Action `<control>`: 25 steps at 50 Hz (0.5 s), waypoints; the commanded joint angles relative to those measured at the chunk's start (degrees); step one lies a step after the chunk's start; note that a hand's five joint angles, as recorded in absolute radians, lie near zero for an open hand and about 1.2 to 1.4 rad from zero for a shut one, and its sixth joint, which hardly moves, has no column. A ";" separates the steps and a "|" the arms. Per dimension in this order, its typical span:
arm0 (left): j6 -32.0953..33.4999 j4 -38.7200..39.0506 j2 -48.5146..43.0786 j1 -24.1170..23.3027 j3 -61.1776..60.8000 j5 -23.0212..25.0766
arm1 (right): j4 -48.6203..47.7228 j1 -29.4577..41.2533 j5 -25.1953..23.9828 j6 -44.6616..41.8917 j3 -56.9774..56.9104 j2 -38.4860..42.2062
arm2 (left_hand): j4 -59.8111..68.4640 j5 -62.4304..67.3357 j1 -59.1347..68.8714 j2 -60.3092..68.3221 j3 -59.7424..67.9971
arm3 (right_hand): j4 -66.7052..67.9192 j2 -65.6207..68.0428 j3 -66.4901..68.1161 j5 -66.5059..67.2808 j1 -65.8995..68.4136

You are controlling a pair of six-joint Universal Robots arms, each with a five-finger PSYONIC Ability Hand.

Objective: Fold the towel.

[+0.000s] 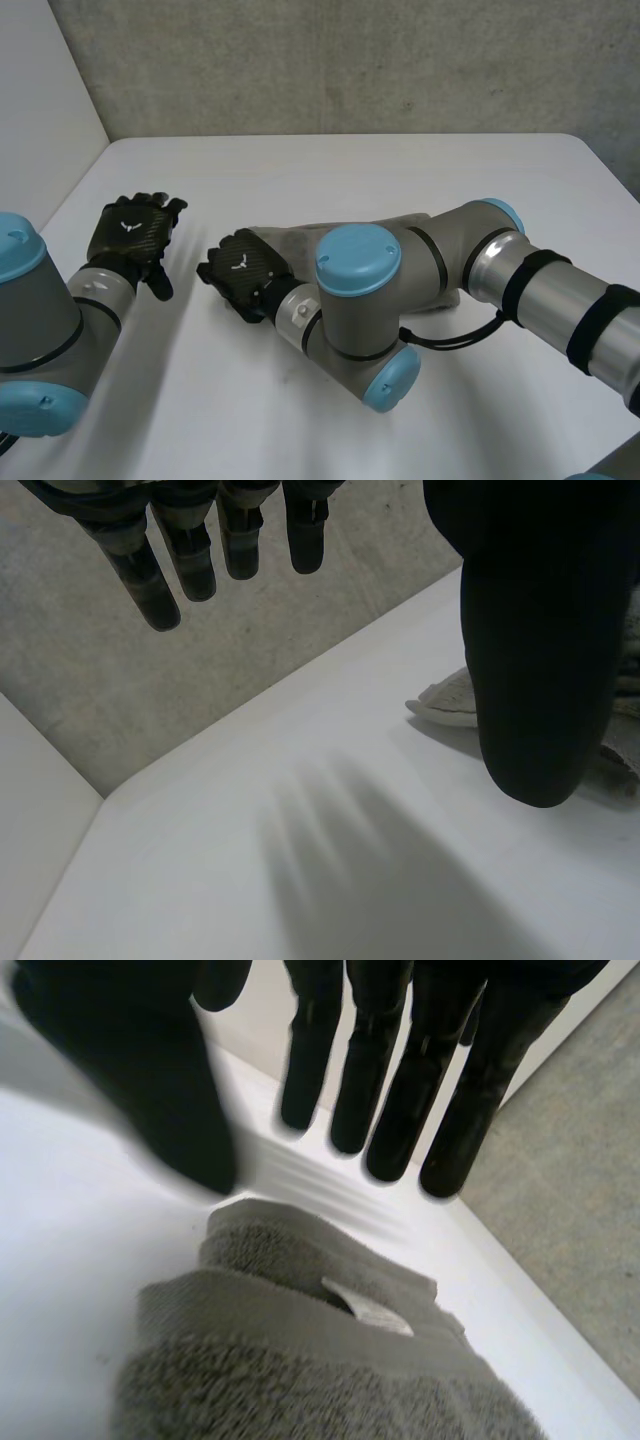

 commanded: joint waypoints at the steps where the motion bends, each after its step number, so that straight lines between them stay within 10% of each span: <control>1: 0.00 -0.04 -0.06 -1.37 -1.11 0.08 | 1.64 -0.93 9.04 1.29 8.03 -10.28 | 1.08 -1.18 0.41 1.18 1.16 | -36.01 -34.98 -35.45 -35.45 -23.89; 12: 0.18 -0.12 -1.02 -10.86 -1.46 2.45 | 1.03 -17.53 15.40 7.45 30.09 -27.18 | 4.28 2.02 3.61 4.38 4.36 | -34.93 -33.90 -34.37 -34.36 -22.81; 25: 1.23 -0.04 -12.96 -15.61 5.82 8.17 | -2.74 -26.78 12.41 8.06 41.10 -28.07 | 12.85 10.59 12.18 12.95 12.92 | -23.48 -22.45 -22.92 -22.92 -11.37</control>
